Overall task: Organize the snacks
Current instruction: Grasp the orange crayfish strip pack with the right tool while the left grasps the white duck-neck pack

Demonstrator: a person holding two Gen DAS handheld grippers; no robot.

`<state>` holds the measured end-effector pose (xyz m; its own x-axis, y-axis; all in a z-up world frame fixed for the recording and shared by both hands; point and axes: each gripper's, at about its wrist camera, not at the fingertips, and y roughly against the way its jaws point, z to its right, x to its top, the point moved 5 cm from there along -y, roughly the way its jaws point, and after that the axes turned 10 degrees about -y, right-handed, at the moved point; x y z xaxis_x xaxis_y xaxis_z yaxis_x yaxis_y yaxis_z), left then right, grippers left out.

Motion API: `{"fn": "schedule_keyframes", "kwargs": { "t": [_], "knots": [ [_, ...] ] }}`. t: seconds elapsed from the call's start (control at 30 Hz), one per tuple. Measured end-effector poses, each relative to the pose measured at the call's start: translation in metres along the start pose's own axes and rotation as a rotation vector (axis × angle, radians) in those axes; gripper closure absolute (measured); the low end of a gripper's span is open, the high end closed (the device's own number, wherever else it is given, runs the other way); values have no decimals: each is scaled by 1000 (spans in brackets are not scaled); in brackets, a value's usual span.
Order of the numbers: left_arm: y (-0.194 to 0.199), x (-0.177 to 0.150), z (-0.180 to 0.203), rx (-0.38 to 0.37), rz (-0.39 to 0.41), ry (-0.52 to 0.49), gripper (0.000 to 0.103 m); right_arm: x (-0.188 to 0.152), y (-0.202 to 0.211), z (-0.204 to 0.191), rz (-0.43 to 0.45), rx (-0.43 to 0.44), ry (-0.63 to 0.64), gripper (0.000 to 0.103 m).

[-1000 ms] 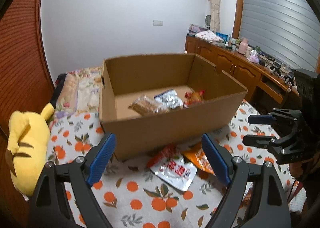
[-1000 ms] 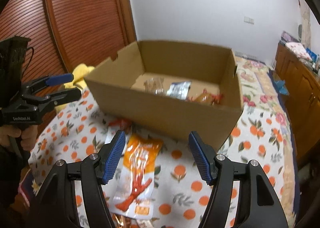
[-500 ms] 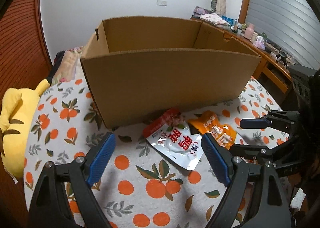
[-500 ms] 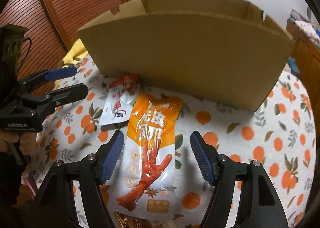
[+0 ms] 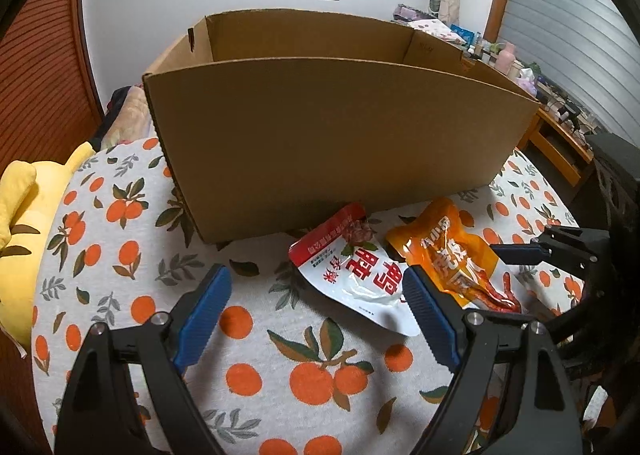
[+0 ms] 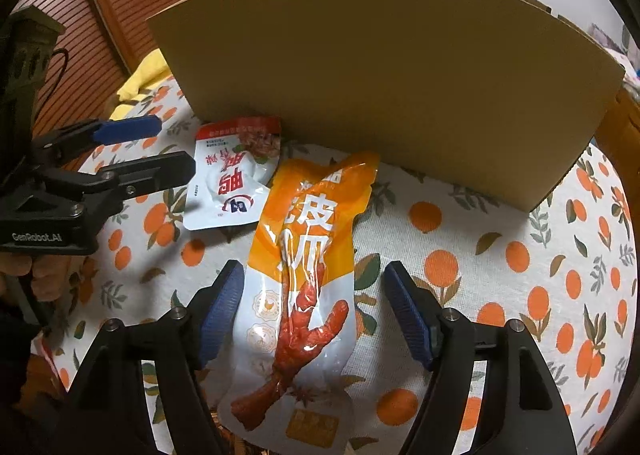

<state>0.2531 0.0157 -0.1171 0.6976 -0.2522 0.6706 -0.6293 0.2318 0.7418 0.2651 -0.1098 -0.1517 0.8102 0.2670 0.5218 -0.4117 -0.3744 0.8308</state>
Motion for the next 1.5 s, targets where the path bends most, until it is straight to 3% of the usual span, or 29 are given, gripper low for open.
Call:
{"fn": "schedule_keyframes", "kwargs": {
  "t": [0.4, 0.57, 0.67, 0.8, 1.17, 1.27, 1.5],
  "knots": [
    [-21, 11, 7, -1, -25, 37, 15, -1, -3, -11, 4, 40, 12, 28],
    [-30, 13, 11, 16, -44, 53, 15, -6, -4, -13, -8, 19, 57, 24],
    [-35, 13, 14, 23, -56, 53, 15, -9, -3, -11, -5, 0, 84, 28],
    [-42, 11, 22, 30, -73, 43, 15, -11, 0, -3, 18, -46, 105, 54],
    [-55, 12, 39, 92, -119, -23, 15, -15, 5, 5, 72, -19, 105, 56],
    [-51, 13, 44, 94, -99, -30, 38, -16, 6, 8, 94, -3, 100, 56],
    [-41, 1, 48, 88, -109, -37, 39, -24, 18, 17, 98, -5, 105, 56]
  ]
}}
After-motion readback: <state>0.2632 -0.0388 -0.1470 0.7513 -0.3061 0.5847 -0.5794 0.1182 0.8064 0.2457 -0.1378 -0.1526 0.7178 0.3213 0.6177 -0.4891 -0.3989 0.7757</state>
